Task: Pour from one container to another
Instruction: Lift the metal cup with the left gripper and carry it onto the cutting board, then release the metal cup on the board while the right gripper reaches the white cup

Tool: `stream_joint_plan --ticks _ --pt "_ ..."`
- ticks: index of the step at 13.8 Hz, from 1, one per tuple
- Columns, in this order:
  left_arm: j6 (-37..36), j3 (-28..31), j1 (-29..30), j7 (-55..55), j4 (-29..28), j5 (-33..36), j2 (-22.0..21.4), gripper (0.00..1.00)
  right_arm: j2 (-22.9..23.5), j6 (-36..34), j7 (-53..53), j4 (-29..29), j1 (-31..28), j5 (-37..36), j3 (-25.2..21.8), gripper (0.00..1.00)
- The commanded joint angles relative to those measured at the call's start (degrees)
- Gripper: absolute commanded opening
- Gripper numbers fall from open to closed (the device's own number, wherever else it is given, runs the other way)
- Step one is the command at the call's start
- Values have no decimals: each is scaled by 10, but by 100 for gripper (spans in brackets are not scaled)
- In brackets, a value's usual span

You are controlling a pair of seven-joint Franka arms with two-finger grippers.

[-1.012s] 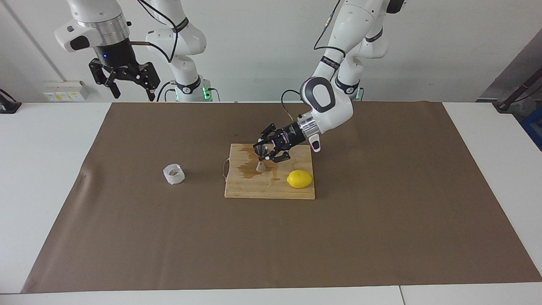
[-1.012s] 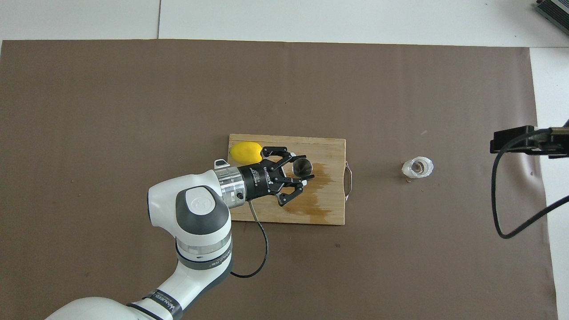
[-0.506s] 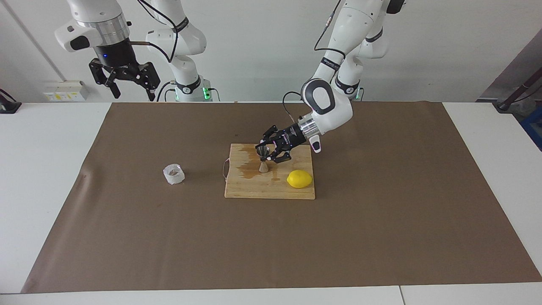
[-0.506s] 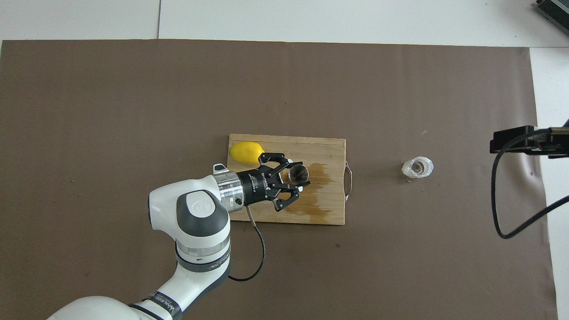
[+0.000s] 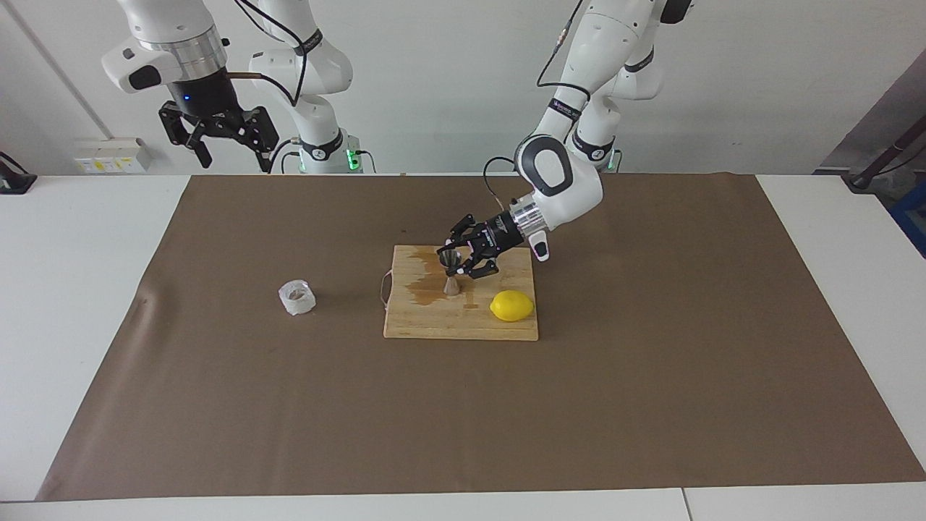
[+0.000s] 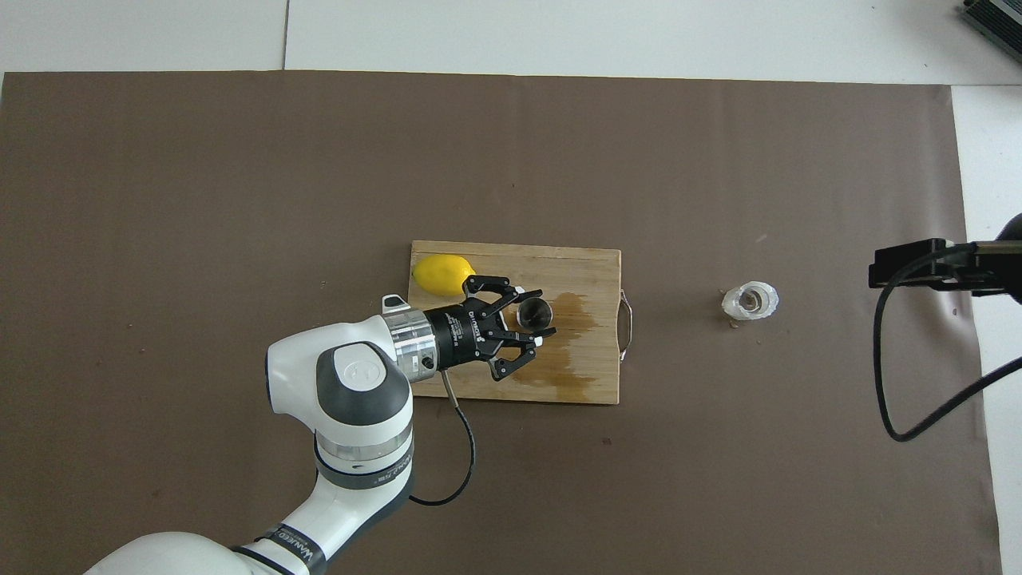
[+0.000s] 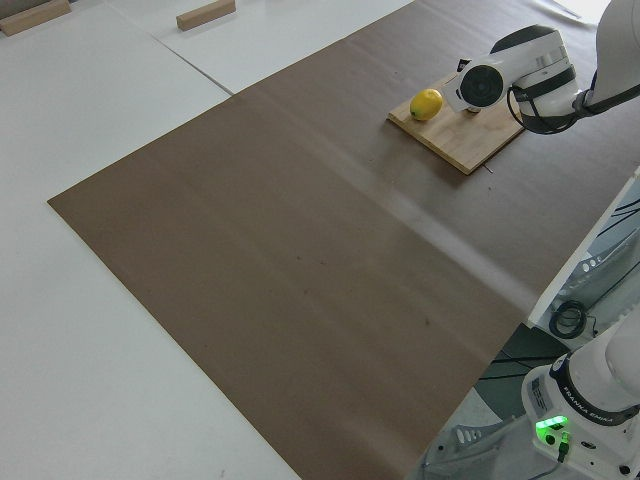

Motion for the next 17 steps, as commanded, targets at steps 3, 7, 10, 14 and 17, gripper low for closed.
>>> stream_joint_plan --ticks 3,7,10,14,17 --pt "-1 8 -6 44 0 -9 -2 91 -4 9 -57 -24 -8 18 1 100" --pt "-42 8 -6 53 10 -7 -8 100 16 31 -103 -24 -9 16 0 100" --pt "-57 8 13 47 34 11 -21 100 20 72 -183 -51 -12 11 0 100" --pt "-105 11 43 11 34 99 -63 100 17 111 -306 -93 -19 8 0 100" --pt "-119 13 66 0 35 163 -96 100 12 130 -482 -137 -17 8 0 100"
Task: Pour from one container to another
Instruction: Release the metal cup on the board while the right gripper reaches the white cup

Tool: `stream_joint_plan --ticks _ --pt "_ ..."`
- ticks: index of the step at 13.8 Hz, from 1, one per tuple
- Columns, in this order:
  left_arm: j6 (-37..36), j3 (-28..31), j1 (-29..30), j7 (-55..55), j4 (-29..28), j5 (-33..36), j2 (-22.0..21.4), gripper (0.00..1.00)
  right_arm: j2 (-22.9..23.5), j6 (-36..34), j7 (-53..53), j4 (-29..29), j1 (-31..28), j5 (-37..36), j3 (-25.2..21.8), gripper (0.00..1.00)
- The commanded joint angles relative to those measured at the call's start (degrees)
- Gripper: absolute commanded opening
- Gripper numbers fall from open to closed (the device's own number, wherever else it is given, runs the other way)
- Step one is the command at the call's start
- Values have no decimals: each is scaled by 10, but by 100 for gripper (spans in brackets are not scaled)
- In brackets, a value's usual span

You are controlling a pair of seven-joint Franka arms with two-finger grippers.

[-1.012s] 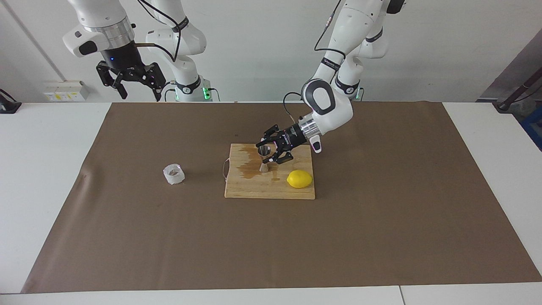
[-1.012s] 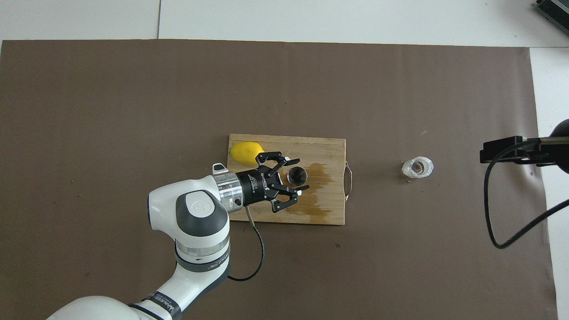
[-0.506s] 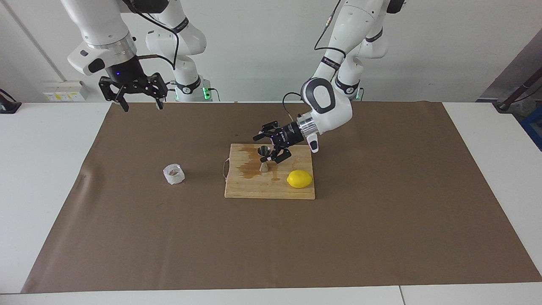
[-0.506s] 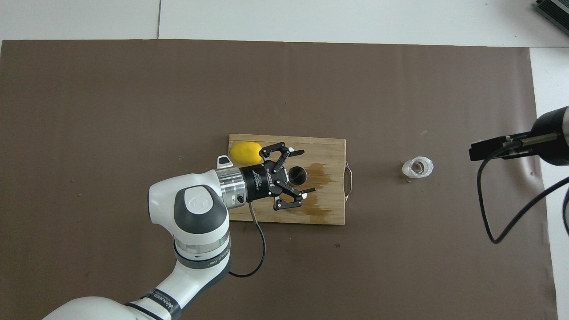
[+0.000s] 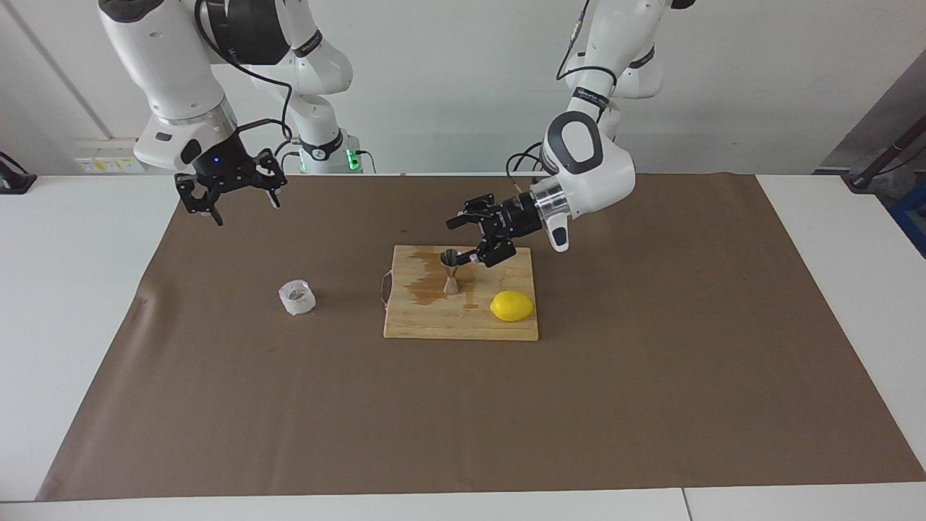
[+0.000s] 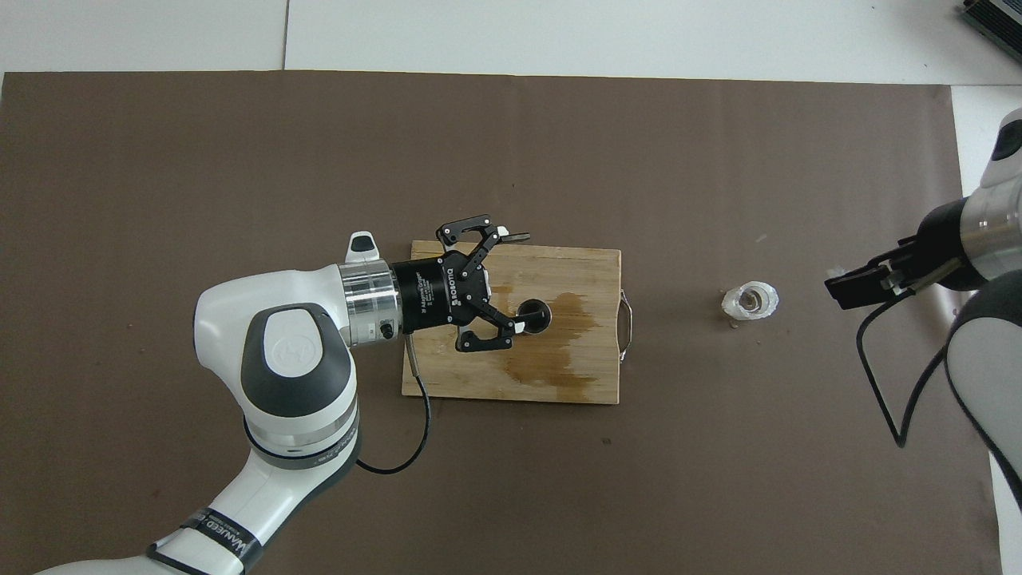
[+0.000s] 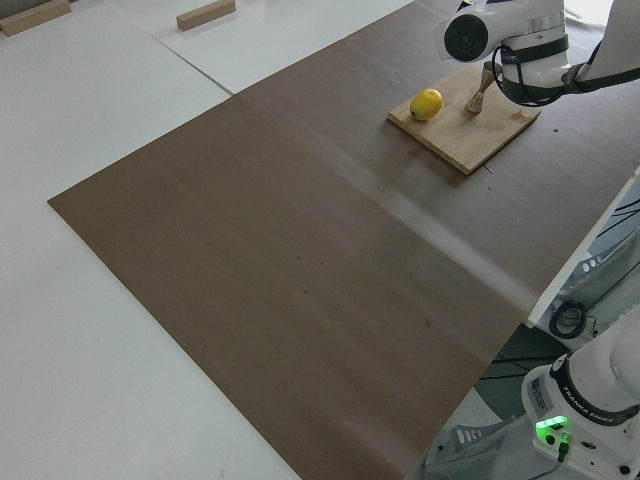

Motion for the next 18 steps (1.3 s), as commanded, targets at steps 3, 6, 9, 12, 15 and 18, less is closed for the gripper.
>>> stream_joint_plan --ticks 3,6,9,12,15,18 --pt "-22 3 25 -13 -1 156 -29 100 -36 67 -227 -96 -4 3 3 100" --pt "-21 4 29 -6 18 285 -26 100 -50 111 -321 -152 -6 2 3 100" --pt "-22 4 33 1 44 474 -31 100 -24 164 -455 -173 -23 14 4 100" --pt "-56 4 41 29 92 614 -28 100 29 202 -575 -172 -39 79 4 100" --pt "-77 3 41 47 102 747 -43 100 78 263 -721 -173 -58 127 4 100" --pt "-115 5 49 107 113 833 -64 100 110 307 -756 -181 -50 145 5 100"
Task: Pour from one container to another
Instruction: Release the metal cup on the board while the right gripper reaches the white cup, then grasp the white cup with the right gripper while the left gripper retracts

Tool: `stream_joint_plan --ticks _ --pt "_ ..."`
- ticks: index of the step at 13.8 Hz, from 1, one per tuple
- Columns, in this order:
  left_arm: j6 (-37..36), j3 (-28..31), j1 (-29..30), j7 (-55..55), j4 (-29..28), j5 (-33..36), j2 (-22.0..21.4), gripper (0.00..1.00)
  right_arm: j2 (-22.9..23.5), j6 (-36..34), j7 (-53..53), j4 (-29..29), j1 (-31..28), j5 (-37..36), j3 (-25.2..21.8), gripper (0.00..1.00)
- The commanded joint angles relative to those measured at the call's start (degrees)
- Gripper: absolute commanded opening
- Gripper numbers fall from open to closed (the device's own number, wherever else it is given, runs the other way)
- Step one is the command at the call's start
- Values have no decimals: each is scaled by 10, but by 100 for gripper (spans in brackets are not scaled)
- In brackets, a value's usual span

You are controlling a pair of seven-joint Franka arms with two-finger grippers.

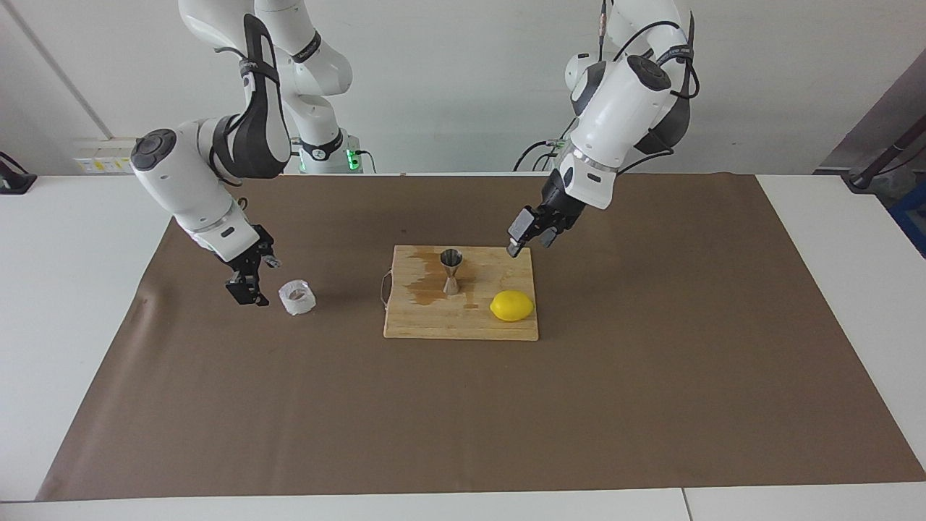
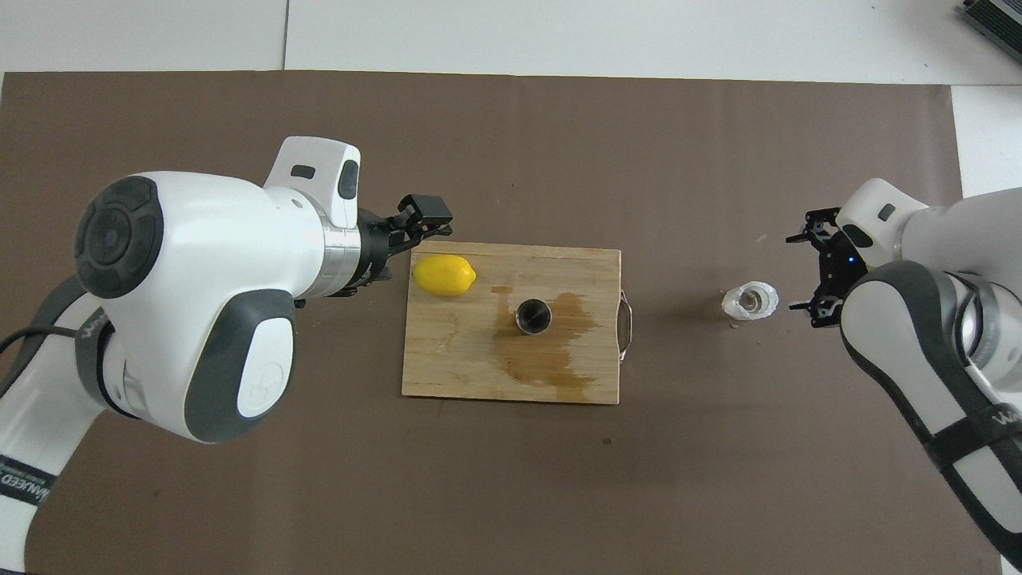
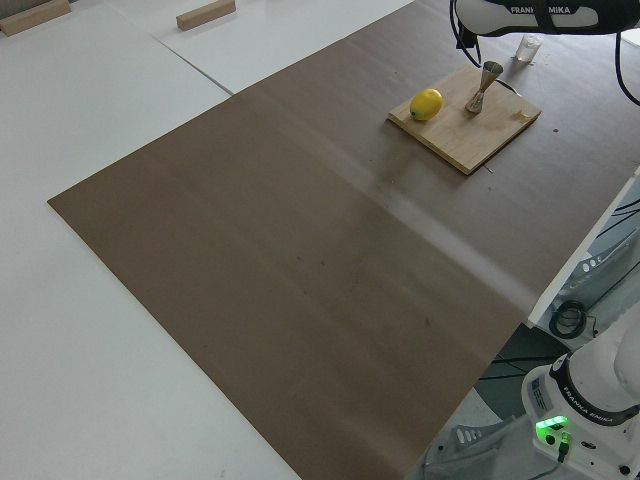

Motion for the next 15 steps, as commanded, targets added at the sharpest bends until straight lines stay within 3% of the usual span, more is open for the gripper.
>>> stream_joint_plan --ticks 1,3,6,11,15 --pt "-72 -1 23 59 29 68 -21 100 16 21 -26 -16 3 25 5 100" --pt "-109 0 28 127 56 129 -21 100 17 21 -41 -40 2 25 4 100" --pt "-187 28 41 197 115 161 -16 100 15 21 -52 -55 0 25 5 100" --pt "-284 124 34 259 144 163 -21 100 30 49 -97 -72 -4 80 4 100" --pt "-307 172 34 319 154 159 -22 100 52 74 -104 -72 -5 82 5 100"
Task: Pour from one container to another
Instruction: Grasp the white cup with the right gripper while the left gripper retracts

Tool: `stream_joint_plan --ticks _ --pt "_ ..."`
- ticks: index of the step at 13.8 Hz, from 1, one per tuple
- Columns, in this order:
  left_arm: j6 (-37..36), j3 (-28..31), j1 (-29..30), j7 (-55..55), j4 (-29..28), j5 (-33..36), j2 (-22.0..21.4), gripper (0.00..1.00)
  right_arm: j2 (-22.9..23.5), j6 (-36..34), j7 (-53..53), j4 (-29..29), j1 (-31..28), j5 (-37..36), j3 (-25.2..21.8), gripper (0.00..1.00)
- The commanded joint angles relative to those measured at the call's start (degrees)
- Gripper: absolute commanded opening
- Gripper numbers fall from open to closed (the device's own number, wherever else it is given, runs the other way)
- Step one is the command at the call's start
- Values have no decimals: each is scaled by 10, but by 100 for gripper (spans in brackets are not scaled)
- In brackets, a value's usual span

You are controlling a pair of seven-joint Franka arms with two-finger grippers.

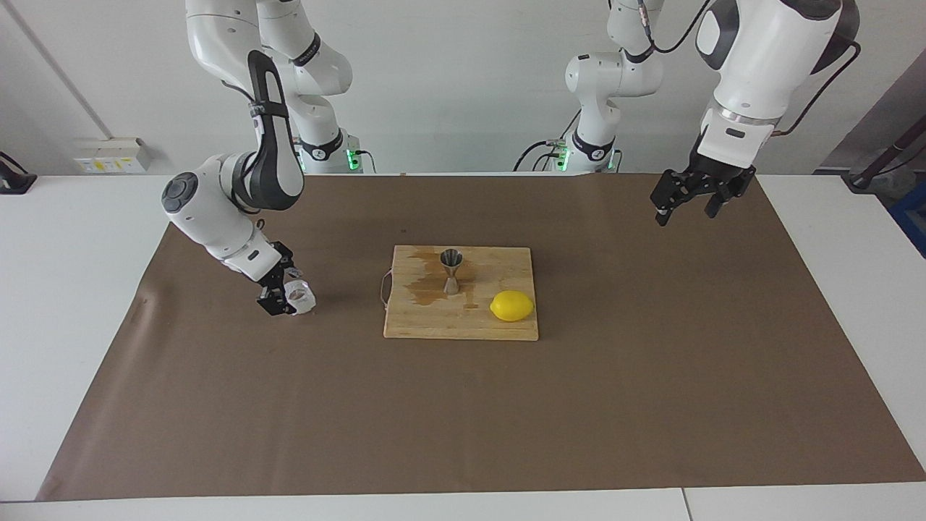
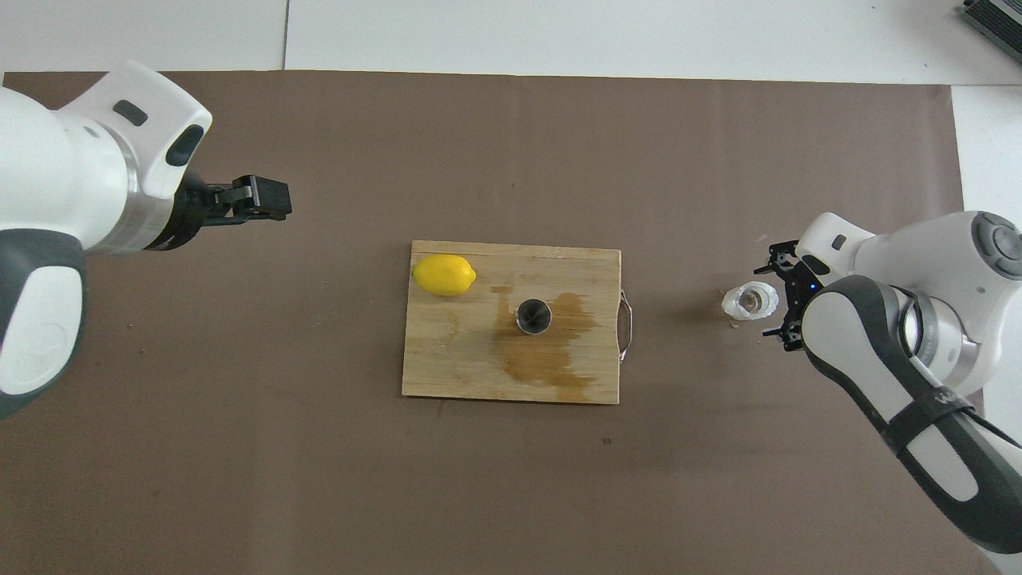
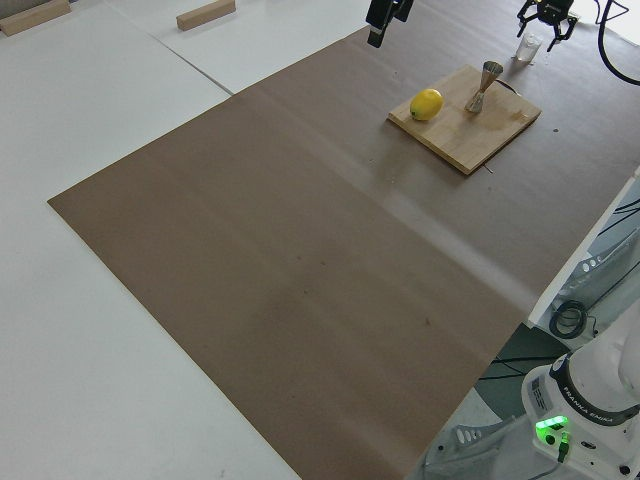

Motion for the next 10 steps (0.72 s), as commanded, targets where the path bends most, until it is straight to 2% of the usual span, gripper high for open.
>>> stream_joint_plan --ticks 1,3,7,8,9,10 --pt "-28 20 -4 28 15 4 -1 100 20 24 -39 -5 -10 28 4 100" --pt "-45 29 -4 28 17 2 -1 100 22 26 -67 -6 -9 64 3 100" --pt "-99 24 -4 28 62 -2 -2 100 22 26 -65 -5 -7 73 4 100" --pt "-106 25 -4 28 63 -6 -4 100 23 26 -66 -4 -3 83 3 78" --pt "-110 25 -4 28 62 -7 -7 100 23 26 -68 -2 -1 85 4 53" --pt "-108 24 -4 28 59 -7 -15 100 24 26 -66 1 -2 87 4 22"
